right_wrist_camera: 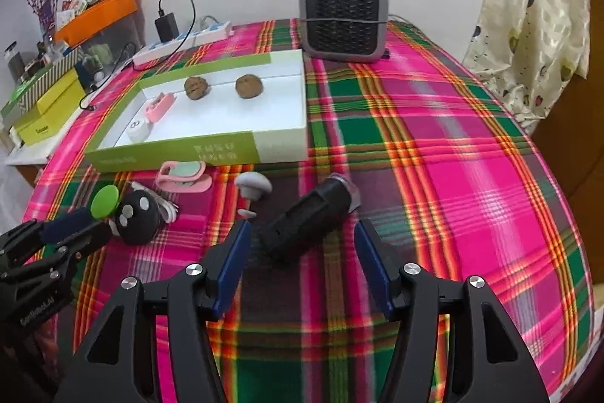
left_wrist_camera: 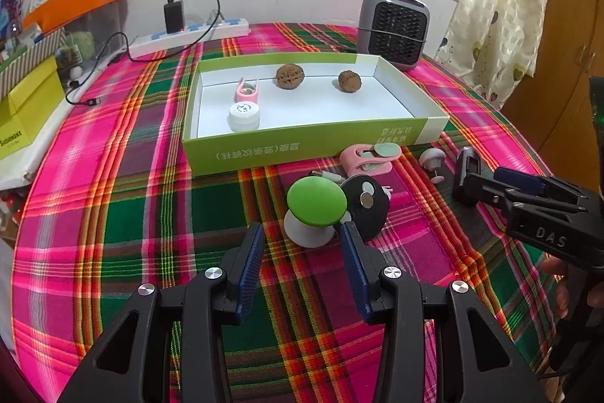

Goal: Organize objects
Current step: 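Move the left gripper toward the green-capped object while the right approaches the black cylinder, then lower the right gripper around the black cylinder while the left aligns over the green object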

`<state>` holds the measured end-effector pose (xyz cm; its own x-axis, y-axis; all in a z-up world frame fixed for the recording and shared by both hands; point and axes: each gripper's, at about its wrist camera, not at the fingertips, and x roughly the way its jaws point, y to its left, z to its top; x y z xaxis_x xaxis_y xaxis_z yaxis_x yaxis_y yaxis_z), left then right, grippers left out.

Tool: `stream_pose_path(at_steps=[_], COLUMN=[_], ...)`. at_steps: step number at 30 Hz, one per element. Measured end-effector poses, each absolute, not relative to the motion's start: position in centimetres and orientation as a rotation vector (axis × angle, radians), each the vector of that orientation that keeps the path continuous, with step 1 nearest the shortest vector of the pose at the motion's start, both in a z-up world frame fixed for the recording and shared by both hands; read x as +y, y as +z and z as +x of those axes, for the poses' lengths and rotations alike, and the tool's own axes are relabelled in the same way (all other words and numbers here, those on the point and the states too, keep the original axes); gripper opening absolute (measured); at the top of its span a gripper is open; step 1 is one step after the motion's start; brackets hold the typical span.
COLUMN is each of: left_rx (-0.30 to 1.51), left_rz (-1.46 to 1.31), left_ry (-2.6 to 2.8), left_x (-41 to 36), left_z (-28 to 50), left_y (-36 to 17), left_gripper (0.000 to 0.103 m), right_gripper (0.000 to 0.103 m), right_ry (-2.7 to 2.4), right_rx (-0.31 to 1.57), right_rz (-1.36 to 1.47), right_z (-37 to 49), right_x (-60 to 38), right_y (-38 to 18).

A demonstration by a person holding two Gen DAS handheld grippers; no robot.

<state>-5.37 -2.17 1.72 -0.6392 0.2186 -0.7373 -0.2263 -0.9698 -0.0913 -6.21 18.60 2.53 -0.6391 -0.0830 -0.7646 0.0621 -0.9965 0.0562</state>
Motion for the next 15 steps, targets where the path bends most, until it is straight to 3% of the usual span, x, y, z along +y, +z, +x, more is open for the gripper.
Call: stream_pose_path(at_steps=[15], left_rx=[-0.001], left_rz=[-1.186], left_ry=[2.633], left_x=[-2.2], left_z=[-5.7], left_y=[1.8], left_gripper=[0.04], right_gripper=[0.058], right_ry=[-2.833], right_rx=[-0.014], right_rz=[1.407], right_z=[-6.7], right_x=[20.6], right_y=[1.2])
